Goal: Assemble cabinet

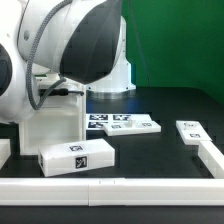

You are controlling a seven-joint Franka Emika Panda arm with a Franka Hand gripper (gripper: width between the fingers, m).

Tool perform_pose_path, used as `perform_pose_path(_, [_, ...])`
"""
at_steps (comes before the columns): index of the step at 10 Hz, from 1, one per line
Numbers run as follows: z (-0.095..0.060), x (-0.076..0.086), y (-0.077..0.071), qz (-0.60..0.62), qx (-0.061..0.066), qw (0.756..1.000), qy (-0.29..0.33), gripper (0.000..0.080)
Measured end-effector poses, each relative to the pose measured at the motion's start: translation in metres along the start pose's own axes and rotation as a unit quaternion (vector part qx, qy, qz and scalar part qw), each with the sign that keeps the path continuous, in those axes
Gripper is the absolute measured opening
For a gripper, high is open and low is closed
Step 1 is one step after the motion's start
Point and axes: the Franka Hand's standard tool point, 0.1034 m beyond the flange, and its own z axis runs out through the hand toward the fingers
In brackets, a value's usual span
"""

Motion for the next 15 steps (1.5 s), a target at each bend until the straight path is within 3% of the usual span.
perform_pose_path(1, [0.000,0.000,0.000,0.000,0.000,1.000,0.000,0.0116])
perform_pose_path(2, [0.000,0.000,0.000,0.000,0.000,1.000,0.000,0.0030])
perform_pose_path(3, [0.000,0.000,0.000,0.000,0.000,1.000,0.000,0.0030])
perform_pose_path(5, [-0.010,-0.016,-0.005,0.000,0.004,1.000,-0.003,0.0030])
perform_pose_path(7, [-0.023,-0.034,-0.018,-0.005,-0.005,1.000,0.020,0.0030])
perform_pose_path(8, [-0.029,-0.046,-0.027,-0.010,-0.003,0.999,0.041,0.0030])
perform_pose_path(9, [-0.037,-0.055,-0.036,-0.021,0.004,0.994,0.105,0.0030])
perform_pose_path(10, [-0.046,-0.056,-0.038,-0.030,-0.004,0.982,0.186,0.0030])
perform_pose_path(12, [-0.038,-0.059,-0.037,-0.029,-0.005,0.967,0.254,0.0031])
perform_pose_path(14, [-0.048,-0.053,-0.042,-0.020,-0.003,0.946,0.322,0.0031])
perform_pose_path(15, [-0.053,-0.047,-0.066,-0.010,0.005,0.926,0.378,0.0031])
